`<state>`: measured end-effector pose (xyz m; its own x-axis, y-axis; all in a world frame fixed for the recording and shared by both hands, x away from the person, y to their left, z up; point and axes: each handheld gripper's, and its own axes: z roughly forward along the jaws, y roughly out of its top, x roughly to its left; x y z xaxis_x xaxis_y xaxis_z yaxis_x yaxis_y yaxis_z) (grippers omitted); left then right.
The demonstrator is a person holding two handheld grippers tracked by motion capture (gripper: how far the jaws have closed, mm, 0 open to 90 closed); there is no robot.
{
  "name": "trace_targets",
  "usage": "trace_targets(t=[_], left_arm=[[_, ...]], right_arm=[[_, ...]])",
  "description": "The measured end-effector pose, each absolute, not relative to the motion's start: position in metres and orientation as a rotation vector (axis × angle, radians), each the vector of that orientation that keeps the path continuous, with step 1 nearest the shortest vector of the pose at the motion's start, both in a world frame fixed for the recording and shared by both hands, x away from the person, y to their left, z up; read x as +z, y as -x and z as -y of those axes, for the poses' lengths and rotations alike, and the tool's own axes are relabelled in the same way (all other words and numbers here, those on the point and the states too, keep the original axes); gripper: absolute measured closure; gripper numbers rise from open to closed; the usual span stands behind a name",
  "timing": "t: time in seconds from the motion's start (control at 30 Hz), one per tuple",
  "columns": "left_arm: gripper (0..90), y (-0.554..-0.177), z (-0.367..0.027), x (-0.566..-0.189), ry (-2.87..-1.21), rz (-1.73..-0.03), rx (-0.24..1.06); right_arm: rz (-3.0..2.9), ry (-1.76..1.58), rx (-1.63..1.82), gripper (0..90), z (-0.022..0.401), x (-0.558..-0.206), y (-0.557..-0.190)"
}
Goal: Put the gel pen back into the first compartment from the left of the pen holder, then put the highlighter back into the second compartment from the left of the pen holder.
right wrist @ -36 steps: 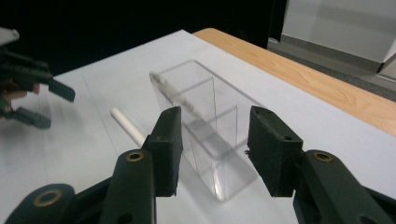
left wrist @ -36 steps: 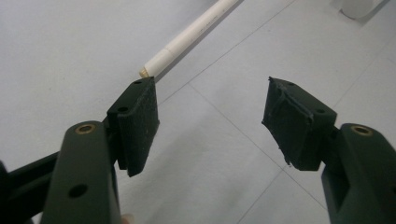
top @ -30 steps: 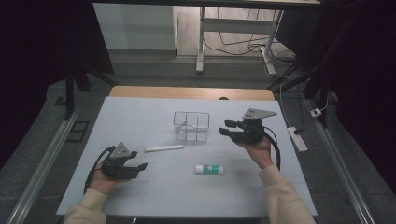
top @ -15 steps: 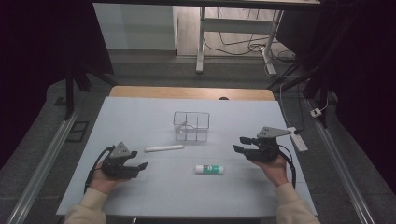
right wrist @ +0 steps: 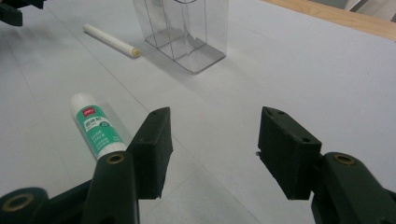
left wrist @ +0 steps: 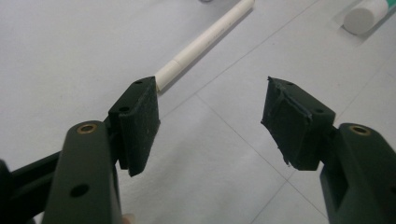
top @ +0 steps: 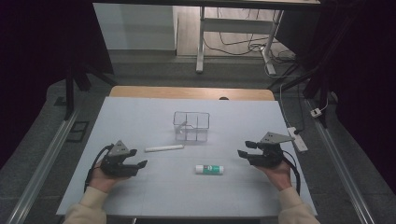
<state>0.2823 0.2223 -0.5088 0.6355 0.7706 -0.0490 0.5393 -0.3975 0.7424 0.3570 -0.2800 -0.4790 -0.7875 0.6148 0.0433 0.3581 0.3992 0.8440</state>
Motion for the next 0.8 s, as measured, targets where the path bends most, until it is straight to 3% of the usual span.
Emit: trace_targets(t=[0.8], left_arm=[[36.4,-0.301,-0.216,-0.496,-2.110,-1.001,0.412]], right_arm=[[-2.417,-0.849,1.257,41.9,0.288,-0.483,-0.352]])
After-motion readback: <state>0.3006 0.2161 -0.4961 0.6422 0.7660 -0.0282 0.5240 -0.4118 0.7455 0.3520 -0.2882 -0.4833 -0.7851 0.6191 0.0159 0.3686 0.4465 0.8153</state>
